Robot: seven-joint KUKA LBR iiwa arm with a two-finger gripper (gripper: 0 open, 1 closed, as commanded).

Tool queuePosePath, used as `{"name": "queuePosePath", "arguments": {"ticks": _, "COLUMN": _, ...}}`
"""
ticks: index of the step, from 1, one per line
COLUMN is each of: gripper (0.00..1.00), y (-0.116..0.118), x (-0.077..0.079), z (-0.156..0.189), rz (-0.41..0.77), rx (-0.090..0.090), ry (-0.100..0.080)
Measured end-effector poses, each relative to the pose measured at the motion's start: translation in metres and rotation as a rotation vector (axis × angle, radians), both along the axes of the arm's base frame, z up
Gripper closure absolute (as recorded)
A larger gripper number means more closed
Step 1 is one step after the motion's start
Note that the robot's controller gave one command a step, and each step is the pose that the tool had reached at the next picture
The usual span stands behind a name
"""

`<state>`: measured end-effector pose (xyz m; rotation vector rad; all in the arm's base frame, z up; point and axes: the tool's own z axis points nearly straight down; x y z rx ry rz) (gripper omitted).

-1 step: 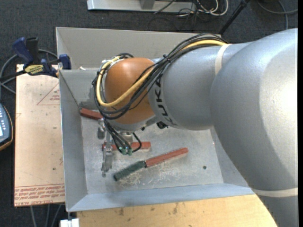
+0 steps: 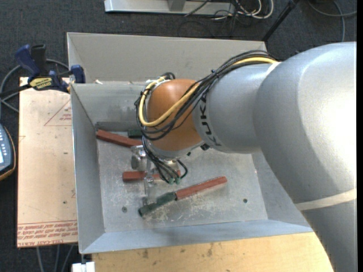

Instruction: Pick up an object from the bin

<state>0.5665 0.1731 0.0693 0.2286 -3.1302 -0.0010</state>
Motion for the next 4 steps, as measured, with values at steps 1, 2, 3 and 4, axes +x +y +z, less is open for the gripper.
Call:
{"name": "queuePosePath", "arguments": {"ticks": 1, "gripper": 0.00, "y": -0.021, "x": 0.003, "z": 0.032, "rz": -0.096, "rx": 0.001, "ry": -0.007}}
{"name": "queuePosePath", "arguments": {"ticks": 2, "gripper": 0.00, "y": -0.011, "x": 0.006, "z": 0.035, "rz": -0.077, "rx": 0.002, "ry": -0.005}}
{"name": "queuePosePath", "arguments": {"ticks": 3, "gripper": 0.00, "y": -0.013, "x": 0.010, "z": -0.001, "rz": -0.149, "rx": 0.000, "ry": -0.001}}
{"name": "queuePosePath", "arguments": {"ticks": 4, "gripper": 0.00, "y": -0.013, "x": 0.010, "z": -0.001, "rz": -0.150, "rx": 0.001, "ry": -0.004}}
